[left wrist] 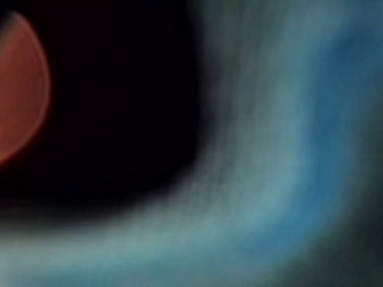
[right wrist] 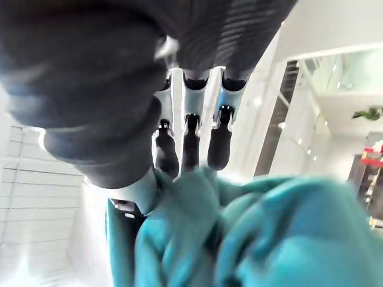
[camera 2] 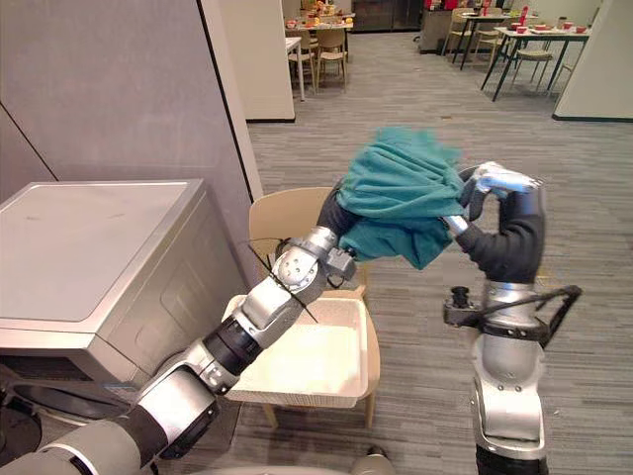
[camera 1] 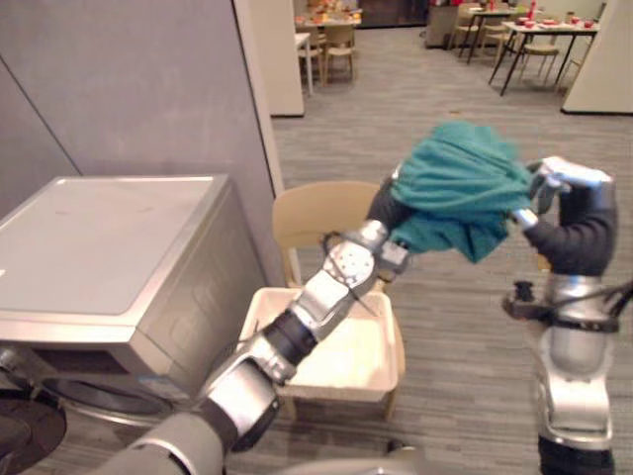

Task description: Pick up the laundry basket with both hands and put the clothes into the washing machine.

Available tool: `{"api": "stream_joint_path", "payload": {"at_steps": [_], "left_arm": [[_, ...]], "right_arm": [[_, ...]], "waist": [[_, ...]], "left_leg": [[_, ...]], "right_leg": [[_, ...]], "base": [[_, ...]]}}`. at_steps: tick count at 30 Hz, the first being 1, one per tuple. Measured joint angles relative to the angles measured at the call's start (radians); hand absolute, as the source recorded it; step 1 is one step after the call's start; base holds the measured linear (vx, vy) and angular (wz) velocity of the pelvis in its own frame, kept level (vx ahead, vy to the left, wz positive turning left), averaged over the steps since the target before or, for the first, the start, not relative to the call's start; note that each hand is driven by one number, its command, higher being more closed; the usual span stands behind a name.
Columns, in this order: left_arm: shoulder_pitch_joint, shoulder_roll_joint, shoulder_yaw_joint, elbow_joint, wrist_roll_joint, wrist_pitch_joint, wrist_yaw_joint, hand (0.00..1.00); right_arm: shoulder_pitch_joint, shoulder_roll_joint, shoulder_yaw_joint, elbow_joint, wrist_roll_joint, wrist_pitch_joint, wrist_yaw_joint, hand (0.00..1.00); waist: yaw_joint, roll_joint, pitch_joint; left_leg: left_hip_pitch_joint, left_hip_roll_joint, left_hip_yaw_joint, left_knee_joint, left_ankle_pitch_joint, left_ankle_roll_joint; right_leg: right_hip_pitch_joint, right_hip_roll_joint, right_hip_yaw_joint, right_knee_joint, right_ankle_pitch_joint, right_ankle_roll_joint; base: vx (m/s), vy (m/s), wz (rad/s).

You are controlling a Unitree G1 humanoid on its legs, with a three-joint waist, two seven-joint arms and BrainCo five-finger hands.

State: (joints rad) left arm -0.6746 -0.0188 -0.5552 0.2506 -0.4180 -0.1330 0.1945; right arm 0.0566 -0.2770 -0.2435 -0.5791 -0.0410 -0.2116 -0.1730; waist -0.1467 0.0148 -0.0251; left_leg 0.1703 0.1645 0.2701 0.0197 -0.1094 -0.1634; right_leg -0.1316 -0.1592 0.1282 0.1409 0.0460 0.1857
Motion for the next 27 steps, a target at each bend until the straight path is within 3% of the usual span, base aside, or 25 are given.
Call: {"api": "stream_joint_path", "payload": {"at_steps": [3, 5, 8, 17, 24, 27], "left_arm": [[0.075, 0.01, 0.121, -0.071, 0.0, -0.001, 0.004, 1.0], [0.137, 0.082, 0.268, -0.132, 0.0, -0.005, 0.032, 1.0], [0.236, 0.152, 0.412, -0.225, 0.001, -0.01, 0.052, 1.0], [0.546, 0.153, 0.616, -0.492, 0.062, -0.039, 0.048, 1.0], [0.89, 0.032, 0.764, -0.668, 0.169, -0.041, 0.052, 1.0], [1.001, -0.008, 0.789, -0.683, 0.239, -0.042, 0.074, 1.0]], "right_arm": [[0.053, 0.035, -0.155, -0.003, 0.001, 0.004, -0.043, 0.0], [0.101, 0.054, -0.3, -0.003, 0.004, 0.017, -0.093, 0.0], [0.147, 0.064, -0.376, -0.005, 0.004, 0.024, -0.114, 0.0], [0.258, 0.223, -0.382, -0.008, 0.021, 0.026, -0.076, 0.0], [0.414, 0.361, -0.312, 0.109, 0.076, 0.054, -0.037, 0.0], [0.482, 0.405, -0.285, 0.213, 0.126, 0.063, -0.019, 0.0]], "waist": [[-0.002, 0.002, 0.0], [-0.003, 0.01, 0.0], [-0.002, 0.023, 0.001], [0.023, 0.022, 0.019], [0.031, 0.039, 0.03], [0.053, 0.047, 0.035]], "left_leg": [[0.0, 0.004, -0.007, 0.001, -0.002, -0.001], [0.0, 0.009, -0.011, 0.002, -0.002, -0.003], [-0.001, 0.009, -0.013, 0.011, -0.004, -0.005], [-0.006, 0.007, -0.027, 0.02, -0.008, -0.005], [-0.016, 0.003, -0.062, 0.033, -0.017, 0.002], [-0.023, 0.004, -0.086, 0.059, -0.032, 0.003]], "right_leg": [[0.002, 0.001, -0.012, 0.006, -0.009, -0.002], [0.002, 0.004, -0.019, 0.015, -0.015, -0.007], [0.003, 0.003, -0.019, 0.016, -0.016, -0.007], [0.004, -0.004, -0.031, 0.034, -0.03, -0.008], [0.007, -0.021, -0.065, 0.079, -0.068, -0.007], [0.025, -0.031, -0.09, 0.089, -0.079, -0.008]], "base": [[0.01, -0.005, 0.08], [0.02, -0.014, 0.06], [0.03, 0.005, 0.01], [0.01, 0.002, 0.04], [0.0, -0.006, 0.16], [0.0, -0.003, 0.24]]}}
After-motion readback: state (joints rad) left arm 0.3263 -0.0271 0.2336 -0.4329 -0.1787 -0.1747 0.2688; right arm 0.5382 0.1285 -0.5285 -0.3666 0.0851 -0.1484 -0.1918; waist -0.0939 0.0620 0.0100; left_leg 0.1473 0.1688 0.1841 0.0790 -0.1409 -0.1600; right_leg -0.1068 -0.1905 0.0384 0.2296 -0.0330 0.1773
